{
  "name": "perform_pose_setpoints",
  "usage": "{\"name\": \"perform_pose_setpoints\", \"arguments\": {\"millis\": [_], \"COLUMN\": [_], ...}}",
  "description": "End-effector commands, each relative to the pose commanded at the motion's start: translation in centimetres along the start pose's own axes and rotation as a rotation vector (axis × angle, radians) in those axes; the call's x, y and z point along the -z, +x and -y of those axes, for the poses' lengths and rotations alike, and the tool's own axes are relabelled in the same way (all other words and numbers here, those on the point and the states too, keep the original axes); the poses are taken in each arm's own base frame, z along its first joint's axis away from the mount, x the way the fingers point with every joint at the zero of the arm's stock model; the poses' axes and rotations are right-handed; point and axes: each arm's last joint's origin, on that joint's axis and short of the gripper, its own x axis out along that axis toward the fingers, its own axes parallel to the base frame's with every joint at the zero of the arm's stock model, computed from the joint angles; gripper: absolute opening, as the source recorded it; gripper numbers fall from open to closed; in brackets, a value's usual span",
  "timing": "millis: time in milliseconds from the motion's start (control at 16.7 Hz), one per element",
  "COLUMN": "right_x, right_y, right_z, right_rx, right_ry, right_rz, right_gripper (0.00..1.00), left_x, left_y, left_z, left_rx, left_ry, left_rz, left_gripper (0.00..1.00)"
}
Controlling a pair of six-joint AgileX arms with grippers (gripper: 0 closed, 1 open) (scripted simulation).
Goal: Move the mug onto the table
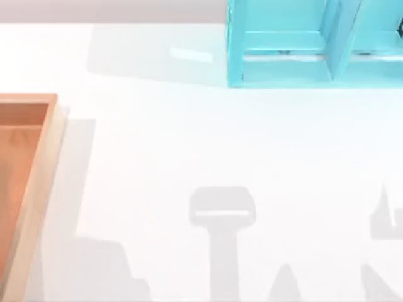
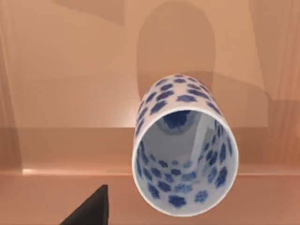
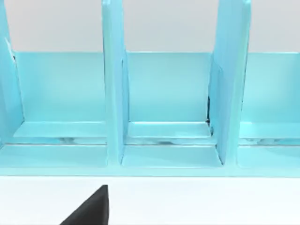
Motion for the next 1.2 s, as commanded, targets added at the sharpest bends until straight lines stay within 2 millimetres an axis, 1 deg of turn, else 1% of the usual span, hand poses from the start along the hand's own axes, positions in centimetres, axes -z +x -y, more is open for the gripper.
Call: {"name": "perform_pose_setpoints", "arguments": {"millis": [120,240,300,420,600,1200], "right_x": [0.0,0.0,0.0,0.0,0.0,0.0], "right_y": [0.0,0.0,0.0,0.0,0.0,0.0], "right_z": [0.0,0.0,0.0,0.0,0.0,0.0], "right_rx": [0.0,0.0,0.0,0.0,0.0,0.0], "right_ry": [0.0,0.0,0.0,0.0,0.0,0.0], "right_rz": [0.0,0.0,0.0,0.0,0.0,0.0], "right_gripper": [1.0,1.0,1.0,1.0,1.0,1.0], "left_x": [-0.2,0.0,0.2,0.4,0.4,0.4], "left_y": [2.2,4.4,5.2,5.9,6.0,6.0], "left_z": [-0.1,0.0,0.0,0.1,0.1,0.1], "left_rx": [-0.007,-0.006,-0.004,-0.001,-0.001,-0.001], "left_ry": [0.0,0.0,0.0,0.0,0.0,0.0], "left_rz": [0.018,0.014,0.009,0.003,0.003,0.003], "left_gripper": [1.0,1.0,1.0,1.0,1.0,0.25]}}
